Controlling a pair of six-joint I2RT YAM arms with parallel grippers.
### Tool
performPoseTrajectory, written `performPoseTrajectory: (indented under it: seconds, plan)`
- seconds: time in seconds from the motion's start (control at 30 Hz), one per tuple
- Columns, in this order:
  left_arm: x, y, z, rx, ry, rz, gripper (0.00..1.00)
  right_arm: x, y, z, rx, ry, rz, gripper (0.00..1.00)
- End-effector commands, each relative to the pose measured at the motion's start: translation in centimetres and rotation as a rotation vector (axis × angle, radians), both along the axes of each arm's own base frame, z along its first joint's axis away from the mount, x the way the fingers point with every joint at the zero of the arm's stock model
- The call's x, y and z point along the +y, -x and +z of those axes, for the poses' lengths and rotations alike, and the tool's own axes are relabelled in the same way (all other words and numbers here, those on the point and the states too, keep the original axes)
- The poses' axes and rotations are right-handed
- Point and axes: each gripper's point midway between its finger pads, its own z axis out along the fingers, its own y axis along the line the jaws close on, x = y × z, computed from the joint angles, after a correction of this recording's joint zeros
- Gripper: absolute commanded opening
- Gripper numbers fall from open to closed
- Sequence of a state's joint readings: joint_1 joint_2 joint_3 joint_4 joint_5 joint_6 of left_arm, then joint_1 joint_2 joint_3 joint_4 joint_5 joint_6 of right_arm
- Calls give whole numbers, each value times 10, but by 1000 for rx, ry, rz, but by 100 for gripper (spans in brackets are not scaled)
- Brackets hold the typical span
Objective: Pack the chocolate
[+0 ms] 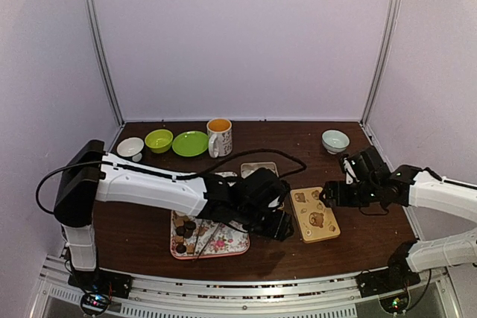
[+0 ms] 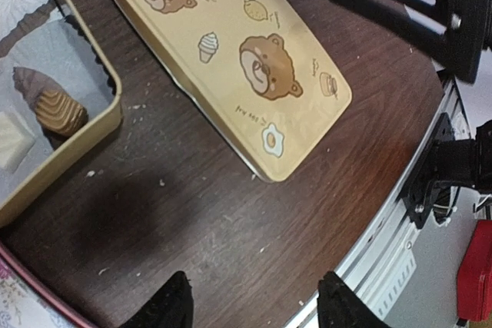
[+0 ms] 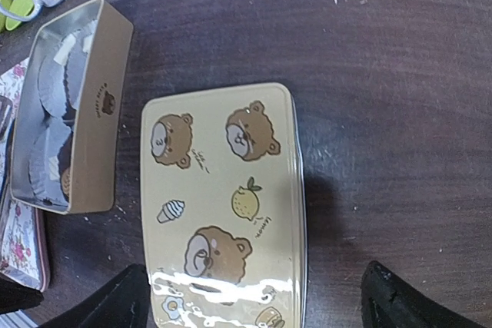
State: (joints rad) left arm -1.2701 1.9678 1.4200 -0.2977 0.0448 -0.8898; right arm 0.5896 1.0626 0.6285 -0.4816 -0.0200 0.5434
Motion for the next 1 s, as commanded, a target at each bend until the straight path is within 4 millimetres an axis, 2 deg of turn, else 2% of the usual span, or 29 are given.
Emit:
performPoseTrajectory:
  seconds: [0.0, 0.17, 0.27, 0.37, 0.5, 0.6, 0.8, 0.97]
  plan:
    - [-42, -6, 27, 12, 153, 50, 58, -15, 12, -17, 70, -2, -26, 97]
    - [-65, -9, 0, 92, 161, 145, 58, -19, 10, -28, 103, -54, -53, 100]
    - [-69, -15, -17, 125, 170, 217, 58, -24, 8, -34, 117, -53, -66, 100]
    - [-67, -23, -24, 115, 156, 276, 58, -25, 8, -42, 147, -63, -73, 99]
    - [-63, -36, -32, 112, 82, 375, 59, -15, 15, -54, 220, -107, -36, 96]
    - [-64, -41, -45, 142, 41, 418, 58, -9, 17, -58, 237, -134, -14, 93]
    - [-72, -44, -70, 223, 58, 419, 57, 14, 28, -64, 306, -239, 84, 86]
    - [-71, -48, -75, 239, 59, 422, 57, 22, 35, -65, 325, -295, 108, 85]
